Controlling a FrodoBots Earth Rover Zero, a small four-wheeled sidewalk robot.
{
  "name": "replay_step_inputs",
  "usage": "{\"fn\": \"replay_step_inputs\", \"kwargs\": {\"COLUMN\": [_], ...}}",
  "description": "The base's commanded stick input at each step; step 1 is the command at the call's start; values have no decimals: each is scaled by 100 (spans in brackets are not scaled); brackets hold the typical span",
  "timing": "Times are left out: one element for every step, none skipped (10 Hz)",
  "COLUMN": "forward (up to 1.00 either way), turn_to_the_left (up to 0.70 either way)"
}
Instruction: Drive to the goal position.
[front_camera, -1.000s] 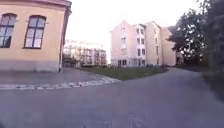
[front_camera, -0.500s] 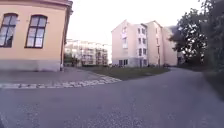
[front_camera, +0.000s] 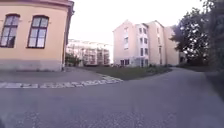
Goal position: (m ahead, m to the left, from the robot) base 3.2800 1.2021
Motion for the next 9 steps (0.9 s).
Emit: {"fn": "replay_step_inputs", "kwargs": {"forward": [0, 0, 0, 0, 0, 0, 0, 0, 0], "turn_to_the_left": [45, 45, 45, 45, 45, 45, 45, 45, 45]}}
